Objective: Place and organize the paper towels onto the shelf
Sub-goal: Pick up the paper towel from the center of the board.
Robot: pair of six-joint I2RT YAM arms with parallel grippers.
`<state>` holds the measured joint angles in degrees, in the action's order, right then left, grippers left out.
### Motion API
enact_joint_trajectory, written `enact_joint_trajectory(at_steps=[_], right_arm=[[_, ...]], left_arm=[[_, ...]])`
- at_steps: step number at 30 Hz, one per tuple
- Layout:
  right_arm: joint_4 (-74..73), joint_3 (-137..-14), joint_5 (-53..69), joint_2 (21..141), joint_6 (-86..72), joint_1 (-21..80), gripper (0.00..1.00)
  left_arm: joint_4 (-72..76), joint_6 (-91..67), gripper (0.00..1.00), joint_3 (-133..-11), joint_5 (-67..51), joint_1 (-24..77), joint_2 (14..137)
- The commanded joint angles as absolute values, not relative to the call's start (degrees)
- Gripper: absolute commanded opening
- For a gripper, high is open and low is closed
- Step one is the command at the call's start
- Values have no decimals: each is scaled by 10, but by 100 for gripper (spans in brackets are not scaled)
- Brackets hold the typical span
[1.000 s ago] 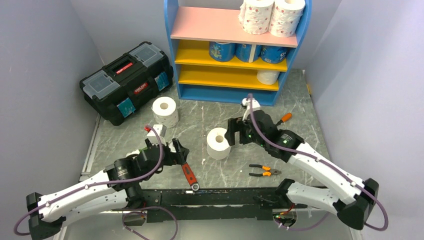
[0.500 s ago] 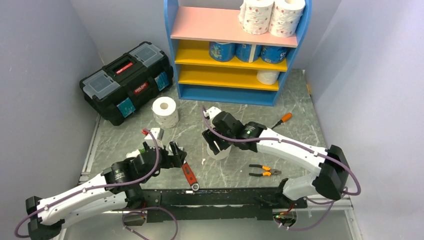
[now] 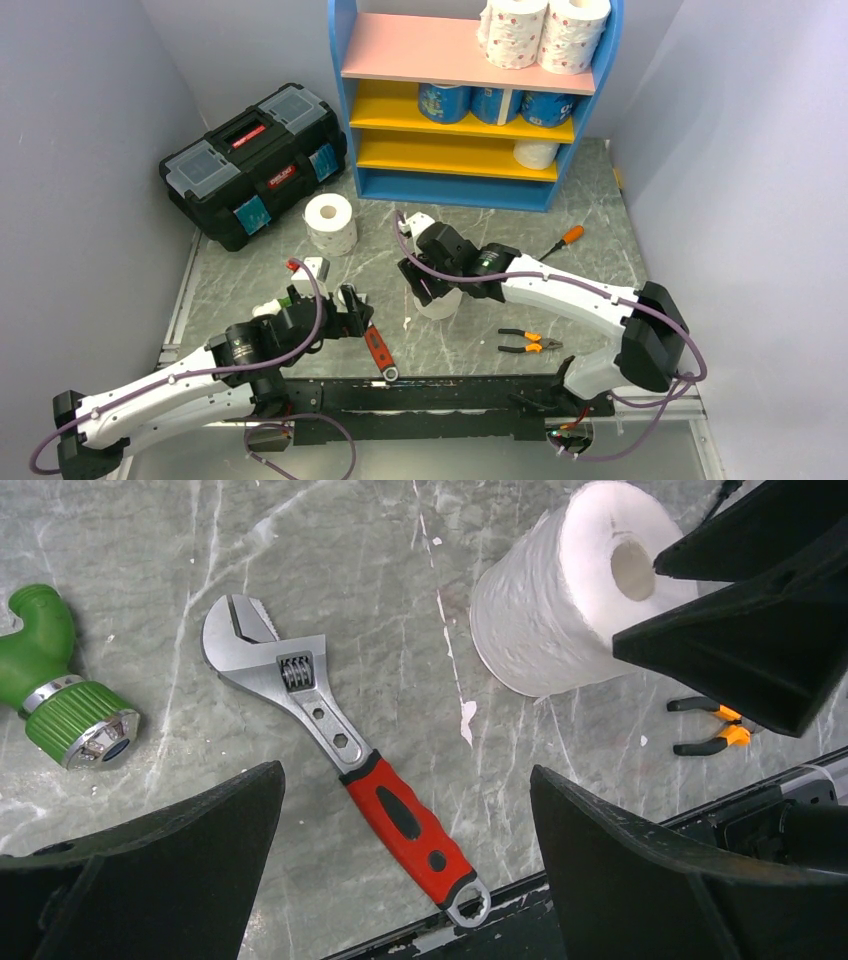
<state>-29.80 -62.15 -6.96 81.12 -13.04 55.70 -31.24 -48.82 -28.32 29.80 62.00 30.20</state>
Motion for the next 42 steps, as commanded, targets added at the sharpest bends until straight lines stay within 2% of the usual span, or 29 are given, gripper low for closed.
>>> enact_joint_trajectory(at_steps=[1, 15, 22, 28, 30, 36, 42], right_arm=[[-266, -628, -79, 831, -122, 557, 65], [-258, -620, -100, 874, -135, 554, 60], [-269, -622, -104, 879, -136, 554, 50], [-281, -632, -111, 871, -136, 555, 34], [-292, -640, -115, 868, -135, 555, 32], [-353, -729, -156, 843, -113, 535, 28], [-388, -842, -157, 852, -84, 443, 25]], left_arm=[[-310, -495, 99, -286, 296, 618, 306], [-304, -501, 99, -283, 287, 618, 318], [-299, -503, 99, -278, 284, 618, 318], [-299, -504, 100, -278, 281, 618, 322], [-299, -504, 99, -278, 281, 618, 321], [-301, -502, 99, -279, 282, 618, 314], [-301, -501, 99, -276, 276, 618, 311]])
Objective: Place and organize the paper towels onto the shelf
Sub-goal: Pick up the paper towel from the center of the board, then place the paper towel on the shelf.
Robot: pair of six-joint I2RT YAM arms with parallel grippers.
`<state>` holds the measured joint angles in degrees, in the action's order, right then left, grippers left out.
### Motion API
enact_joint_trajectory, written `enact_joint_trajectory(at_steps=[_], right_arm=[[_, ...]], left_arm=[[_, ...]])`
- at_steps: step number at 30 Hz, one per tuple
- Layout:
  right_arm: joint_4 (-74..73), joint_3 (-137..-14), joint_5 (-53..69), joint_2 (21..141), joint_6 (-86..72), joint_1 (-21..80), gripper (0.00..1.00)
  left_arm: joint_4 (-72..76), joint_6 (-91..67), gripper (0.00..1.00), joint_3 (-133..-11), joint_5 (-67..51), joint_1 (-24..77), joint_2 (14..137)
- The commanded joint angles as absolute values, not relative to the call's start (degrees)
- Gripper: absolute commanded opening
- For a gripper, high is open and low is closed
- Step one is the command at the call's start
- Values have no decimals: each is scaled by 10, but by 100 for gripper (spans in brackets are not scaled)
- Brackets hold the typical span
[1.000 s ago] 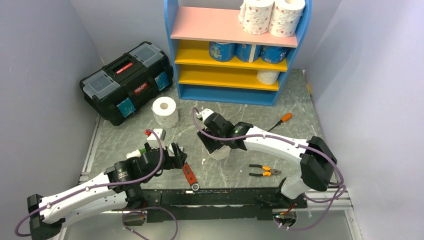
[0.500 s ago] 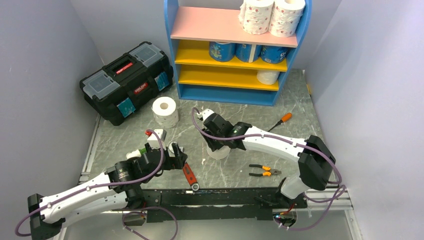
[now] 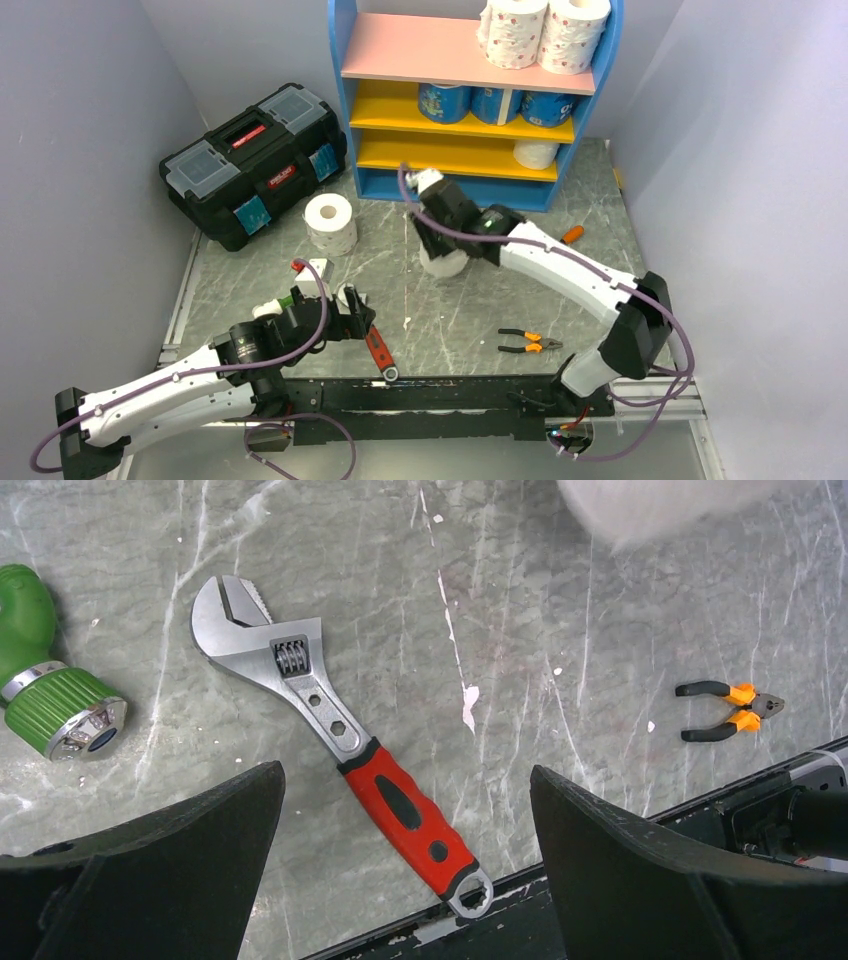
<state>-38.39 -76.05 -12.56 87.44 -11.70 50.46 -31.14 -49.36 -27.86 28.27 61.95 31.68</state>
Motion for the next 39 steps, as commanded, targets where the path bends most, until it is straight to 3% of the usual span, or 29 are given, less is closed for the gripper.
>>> enact_joint_trajectory(at_steps=[1, 10, 26, 39], right_arm=[[-386, -854, -153, 857, -80, 424, 25], [-345, -956, -164, 938, -69, 331, 25], [-311, -1069, -197, 1032, -50, 297, 25], [-283, -1072, -200, 1034, -31, 267, 27]], left_arm=[[-301, -501, 100, -275, 274, 618, 310], [-311, -484, 99, -282, 266, 618, 302], [-268, -447, 99, -303, 270, 618, 350], [-64, -368, 99, -314, 297, 616, 450]])
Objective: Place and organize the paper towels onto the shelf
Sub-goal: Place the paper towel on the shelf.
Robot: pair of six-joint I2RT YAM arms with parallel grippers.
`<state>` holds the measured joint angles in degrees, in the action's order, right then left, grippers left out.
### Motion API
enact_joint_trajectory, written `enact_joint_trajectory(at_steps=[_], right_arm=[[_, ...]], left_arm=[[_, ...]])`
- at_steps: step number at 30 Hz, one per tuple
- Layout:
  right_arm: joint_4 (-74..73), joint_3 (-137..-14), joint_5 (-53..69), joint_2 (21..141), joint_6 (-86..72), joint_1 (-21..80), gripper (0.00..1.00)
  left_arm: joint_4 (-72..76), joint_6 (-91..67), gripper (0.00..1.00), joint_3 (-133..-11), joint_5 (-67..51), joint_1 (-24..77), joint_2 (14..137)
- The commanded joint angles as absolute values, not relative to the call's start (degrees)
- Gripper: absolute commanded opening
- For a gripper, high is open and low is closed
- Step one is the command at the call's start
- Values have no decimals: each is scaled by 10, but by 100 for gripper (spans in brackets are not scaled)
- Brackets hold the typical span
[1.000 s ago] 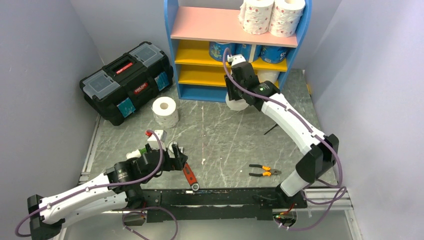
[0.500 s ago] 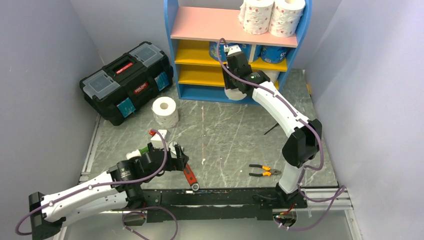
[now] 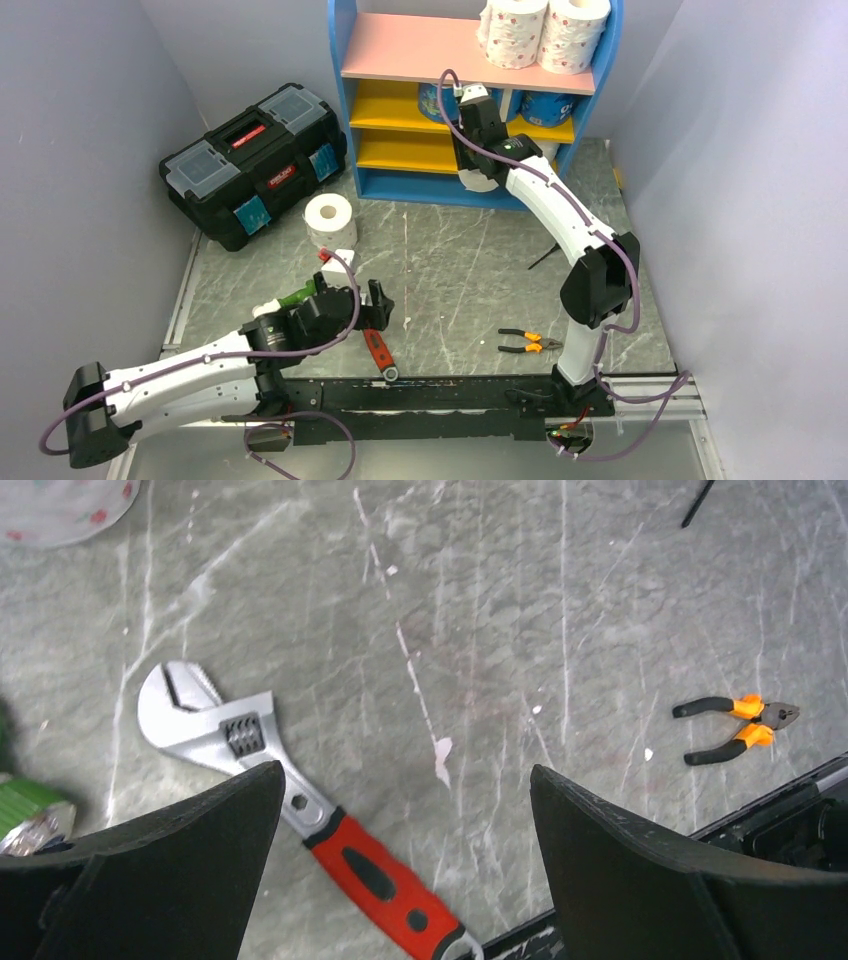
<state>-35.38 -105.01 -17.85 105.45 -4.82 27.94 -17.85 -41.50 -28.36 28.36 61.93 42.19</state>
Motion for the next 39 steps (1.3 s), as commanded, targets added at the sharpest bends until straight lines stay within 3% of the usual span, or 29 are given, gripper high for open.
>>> enact_joint_trajectory(at_steps=[1, 10, 20, 30, 33, 39], right_arm=[[-281, -1073, -198, 1034, -29, 266, 27], [-243, -1042, -210, 1028, -23, 256, 31], [-252, -1047, -199, 1032, -34, 249, 36], [-265, -1067, -197, 1043, -50, 244, 41], [-267, -1069, -198, 1043, -48, 243, 43], [-264, -1063, -195, 1036, -45, 239, 45]], left_arm=[[-44, -359, 99, -317, 297, 615, 462], [143, -300, 99, -345, 281, 582, 595], [512, -186, 97, -364, 211, 531, 810], [810, -149, 89, -439, 18, 462, 1019], [811, -145, 91, -490, -39, 456, 1062], [797, -93, 99, -529, -32, 452, 1094]])
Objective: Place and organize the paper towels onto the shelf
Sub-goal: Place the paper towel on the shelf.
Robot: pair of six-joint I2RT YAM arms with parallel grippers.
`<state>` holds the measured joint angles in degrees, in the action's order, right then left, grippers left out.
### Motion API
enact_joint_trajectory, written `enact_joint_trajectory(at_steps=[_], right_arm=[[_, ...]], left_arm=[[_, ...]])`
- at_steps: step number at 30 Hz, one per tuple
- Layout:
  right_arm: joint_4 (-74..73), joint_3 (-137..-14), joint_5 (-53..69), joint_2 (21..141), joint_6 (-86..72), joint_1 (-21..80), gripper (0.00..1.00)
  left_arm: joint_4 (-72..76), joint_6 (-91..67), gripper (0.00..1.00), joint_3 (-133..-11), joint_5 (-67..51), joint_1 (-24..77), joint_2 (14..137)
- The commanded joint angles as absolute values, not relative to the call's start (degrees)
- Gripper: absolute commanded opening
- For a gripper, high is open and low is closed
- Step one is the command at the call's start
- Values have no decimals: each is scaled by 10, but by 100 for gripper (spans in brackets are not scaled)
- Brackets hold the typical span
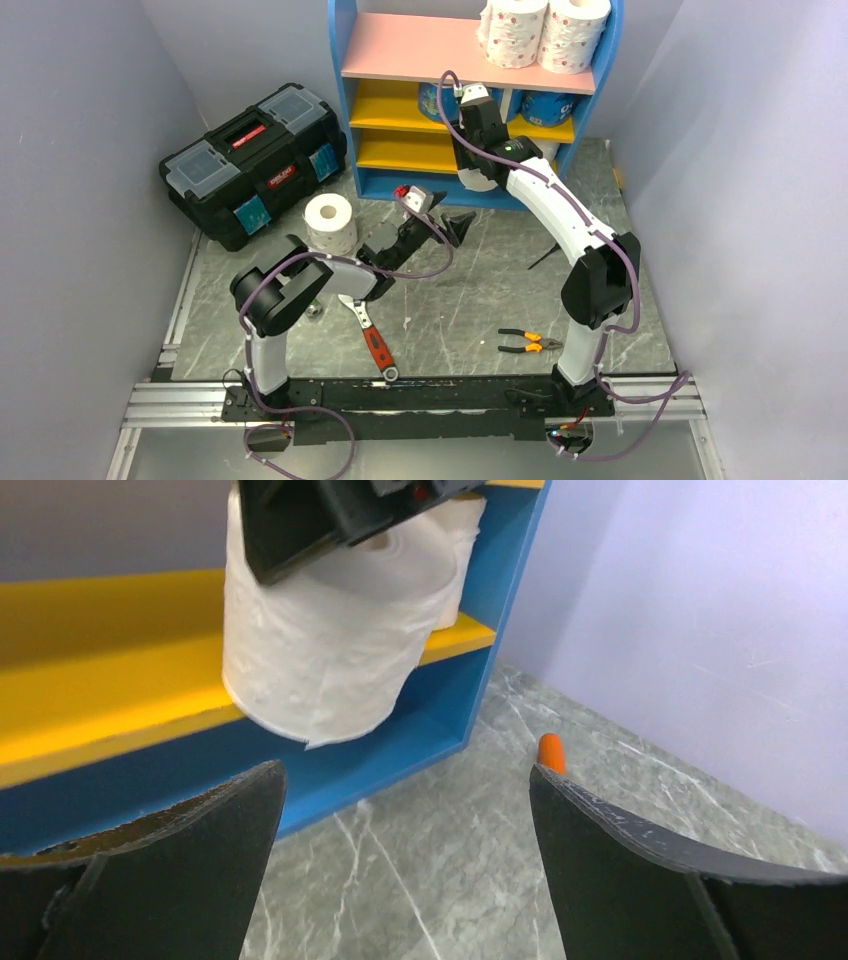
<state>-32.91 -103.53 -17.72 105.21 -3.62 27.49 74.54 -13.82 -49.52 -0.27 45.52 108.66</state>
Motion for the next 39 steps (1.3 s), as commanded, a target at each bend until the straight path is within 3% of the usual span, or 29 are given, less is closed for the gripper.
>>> enact_joint_trajectory(at_steps=[1, 14, 25, 39], right_arm=[[-259, -1059, -195, 1035, -44, 239, 46], [-257, -1060, -184, 1037, -53, 230, 47], [-264, -1068, -169, 1036, -64, 229, 48], [-270, -1058, -155, 1000, -85, 229, 61]], left_arm=[[775, -80, 99, -538, -29, 451, 1097], [619, -68, 96, -705, 46, 452, 1194], [608, -81, 95, -782, 79, 452, 1240], [627, -96, 92, -806, 87, 451, 1250]])
